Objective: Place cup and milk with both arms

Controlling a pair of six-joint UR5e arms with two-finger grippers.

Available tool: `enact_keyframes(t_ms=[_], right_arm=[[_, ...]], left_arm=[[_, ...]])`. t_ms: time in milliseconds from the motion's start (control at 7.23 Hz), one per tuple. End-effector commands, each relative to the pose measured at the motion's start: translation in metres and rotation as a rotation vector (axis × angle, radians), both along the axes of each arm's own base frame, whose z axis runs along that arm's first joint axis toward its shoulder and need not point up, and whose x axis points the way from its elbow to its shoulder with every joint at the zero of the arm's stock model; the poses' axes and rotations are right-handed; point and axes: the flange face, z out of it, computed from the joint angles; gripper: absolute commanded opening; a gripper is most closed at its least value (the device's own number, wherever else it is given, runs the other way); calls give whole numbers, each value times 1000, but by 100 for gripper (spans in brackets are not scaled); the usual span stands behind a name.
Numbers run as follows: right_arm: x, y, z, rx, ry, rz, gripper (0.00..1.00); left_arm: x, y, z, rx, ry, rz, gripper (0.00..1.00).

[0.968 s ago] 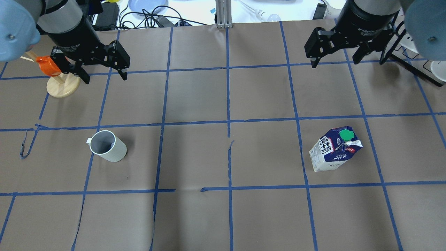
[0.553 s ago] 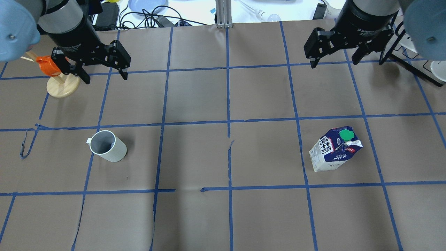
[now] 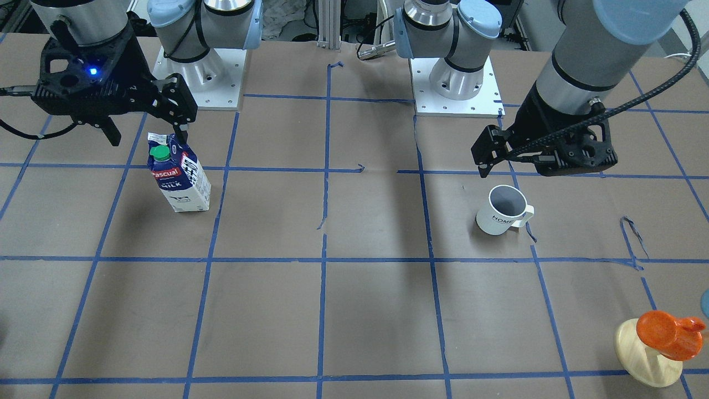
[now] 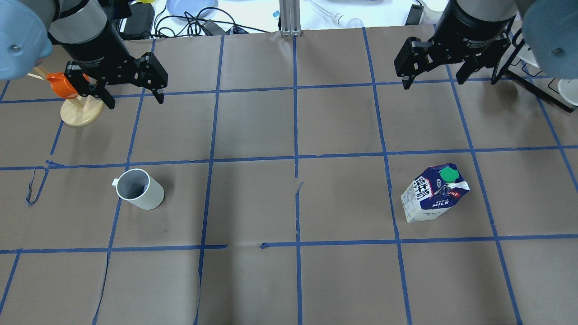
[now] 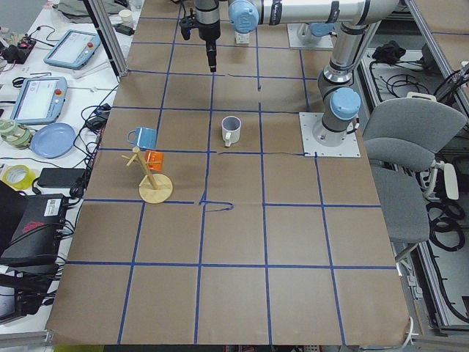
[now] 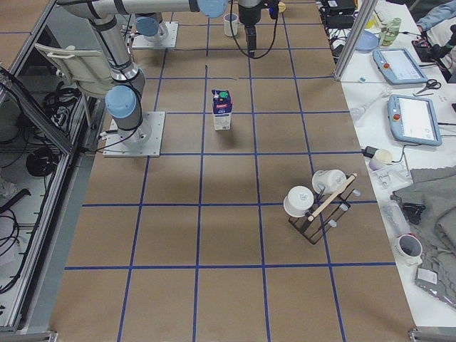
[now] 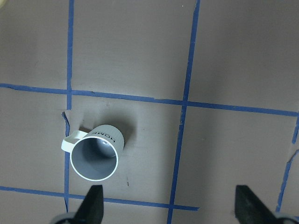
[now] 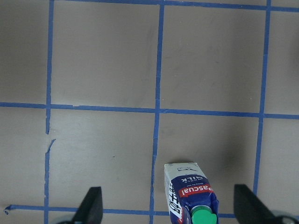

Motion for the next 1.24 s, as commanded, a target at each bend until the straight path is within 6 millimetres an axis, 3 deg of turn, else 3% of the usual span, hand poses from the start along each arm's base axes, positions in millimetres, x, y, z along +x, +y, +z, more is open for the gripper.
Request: enact_keyframes(t_ms=[0,138,277,553,691,1106], right_arm=[[0,0,-2,5,1,1,100],[0,0,-4,9,-3,0,100],[1,1,-9,20,-9,-1,100],[-4,5,-23,54,-1,-4,100],[-6,8,-30,71,3,-5,100],[-11,12,-49,111,36,63,100]], left_arm=[[22,0,-15,29,-31,27,100],[41,3,-28,44,-29,79,100],[78,-1,-43,38,-24,152,100],[138,17,-90,96,-8,304,100],[150,26,-115,126,4,336,100],[143,49,-171,180,11,393,100]])
